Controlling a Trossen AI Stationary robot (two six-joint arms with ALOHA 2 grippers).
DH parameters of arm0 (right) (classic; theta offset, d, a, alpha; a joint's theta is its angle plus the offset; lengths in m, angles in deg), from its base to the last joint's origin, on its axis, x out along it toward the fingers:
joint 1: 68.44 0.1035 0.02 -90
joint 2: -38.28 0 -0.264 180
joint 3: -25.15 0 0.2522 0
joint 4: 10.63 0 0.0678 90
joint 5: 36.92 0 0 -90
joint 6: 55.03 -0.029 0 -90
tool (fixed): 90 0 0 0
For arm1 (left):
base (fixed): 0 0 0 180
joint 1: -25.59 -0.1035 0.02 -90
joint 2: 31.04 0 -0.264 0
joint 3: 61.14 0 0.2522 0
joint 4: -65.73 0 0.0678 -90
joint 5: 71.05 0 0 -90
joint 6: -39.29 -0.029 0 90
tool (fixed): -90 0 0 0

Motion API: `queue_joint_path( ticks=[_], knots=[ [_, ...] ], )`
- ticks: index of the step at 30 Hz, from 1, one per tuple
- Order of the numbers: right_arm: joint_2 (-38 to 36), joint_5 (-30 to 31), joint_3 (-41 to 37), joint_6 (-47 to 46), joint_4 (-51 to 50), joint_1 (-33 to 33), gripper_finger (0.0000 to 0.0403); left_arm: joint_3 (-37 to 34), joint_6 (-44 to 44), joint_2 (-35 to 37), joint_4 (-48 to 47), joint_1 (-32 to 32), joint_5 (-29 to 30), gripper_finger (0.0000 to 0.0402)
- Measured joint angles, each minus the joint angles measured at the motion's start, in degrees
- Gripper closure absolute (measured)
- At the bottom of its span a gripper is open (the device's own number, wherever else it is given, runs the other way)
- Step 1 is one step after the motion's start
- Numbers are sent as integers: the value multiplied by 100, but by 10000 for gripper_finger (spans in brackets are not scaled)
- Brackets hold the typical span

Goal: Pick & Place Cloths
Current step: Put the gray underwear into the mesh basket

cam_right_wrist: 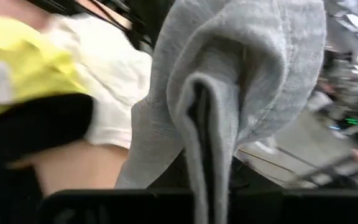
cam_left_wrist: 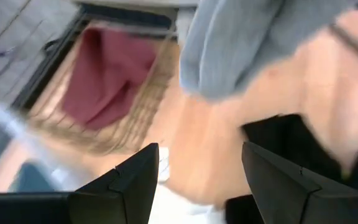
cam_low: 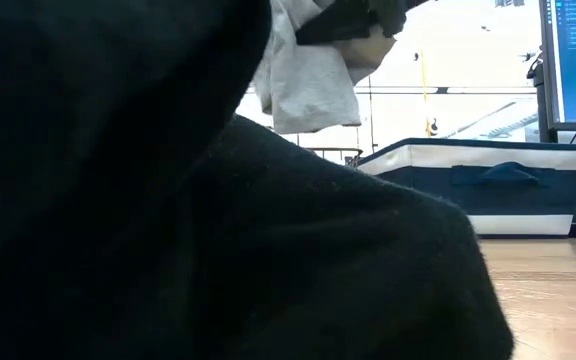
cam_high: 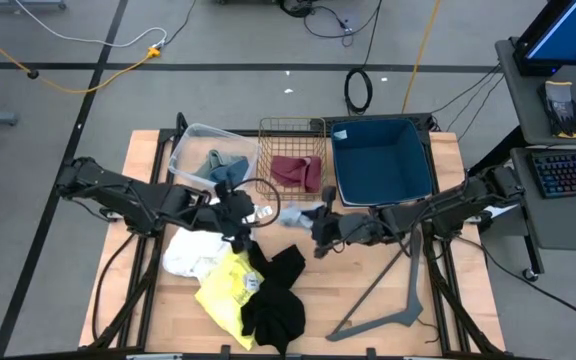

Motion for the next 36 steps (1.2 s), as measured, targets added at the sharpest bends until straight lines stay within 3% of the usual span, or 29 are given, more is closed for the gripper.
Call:
queue_joint_path(
  ticks=[11, 22, 36],
  knots=[
    [0, 280, 0, 974, 525, -452, 402, -137, 1421, 7, -1063, 672, 1012, 167],
    [0, 260, 0, 1931, 1142, -981, 401, -1165, 2934, 31, -1042, 1402, 1074, 167],
    [0, 205, 0, 2152, 1449, -1923, 400, -2204, 2597, 903, 295, 1831, 1084, 167]
  ],
)
